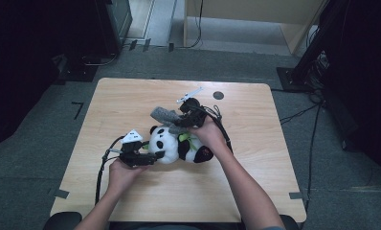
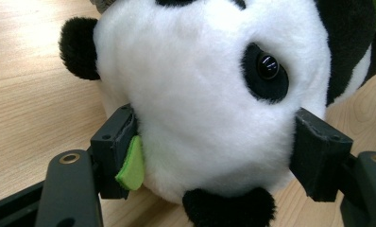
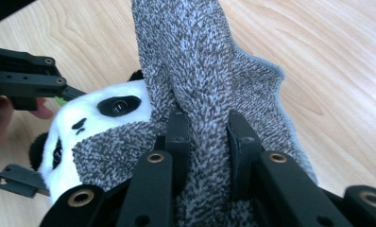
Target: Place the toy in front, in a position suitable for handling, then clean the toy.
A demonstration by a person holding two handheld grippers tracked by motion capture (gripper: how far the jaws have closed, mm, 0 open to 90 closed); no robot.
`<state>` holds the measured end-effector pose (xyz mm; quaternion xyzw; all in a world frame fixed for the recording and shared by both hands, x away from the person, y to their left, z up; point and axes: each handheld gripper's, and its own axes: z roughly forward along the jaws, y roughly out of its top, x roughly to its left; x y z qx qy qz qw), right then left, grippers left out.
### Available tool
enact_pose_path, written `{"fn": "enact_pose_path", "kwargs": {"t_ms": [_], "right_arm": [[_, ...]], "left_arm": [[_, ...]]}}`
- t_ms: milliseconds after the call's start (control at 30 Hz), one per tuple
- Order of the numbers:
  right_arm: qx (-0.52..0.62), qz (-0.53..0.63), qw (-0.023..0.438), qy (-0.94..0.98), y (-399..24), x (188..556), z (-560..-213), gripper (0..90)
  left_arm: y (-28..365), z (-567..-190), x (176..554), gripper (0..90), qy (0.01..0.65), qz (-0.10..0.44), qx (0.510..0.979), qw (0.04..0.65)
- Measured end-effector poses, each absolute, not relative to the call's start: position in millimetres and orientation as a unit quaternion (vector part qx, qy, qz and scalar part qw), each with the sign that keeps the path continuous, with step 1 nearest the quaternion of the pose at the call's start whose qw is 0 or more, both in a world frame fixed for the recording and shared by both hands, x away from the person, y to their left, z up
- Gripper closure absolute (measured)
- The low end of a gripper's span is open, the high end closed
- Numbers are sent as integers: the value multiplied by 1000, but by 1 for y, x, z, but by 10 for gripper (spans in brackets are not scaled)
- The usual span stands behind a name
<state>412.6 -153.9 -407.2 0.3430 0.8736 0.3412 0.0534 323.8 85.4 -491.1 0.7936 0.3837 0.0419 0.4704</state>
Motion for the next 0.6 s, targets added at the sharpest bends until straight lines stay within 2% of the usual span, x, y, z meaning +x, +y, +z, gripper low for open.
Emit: {"fn": "enact_pose_path", "kwargs": {"t_ms": [200,467,600], "right_arm": [[348,344,73,869,-164,415,-390,766],[392,350,99,845,-203,422,-378,766],[381,378,106,837,-204,416,-362,766]], "left_arm": [[86,-491,323,282,382,42,796,468],[86,-491,323,283,382,43,795,468],[86,-491,322,282,381,45,796,468]]}}
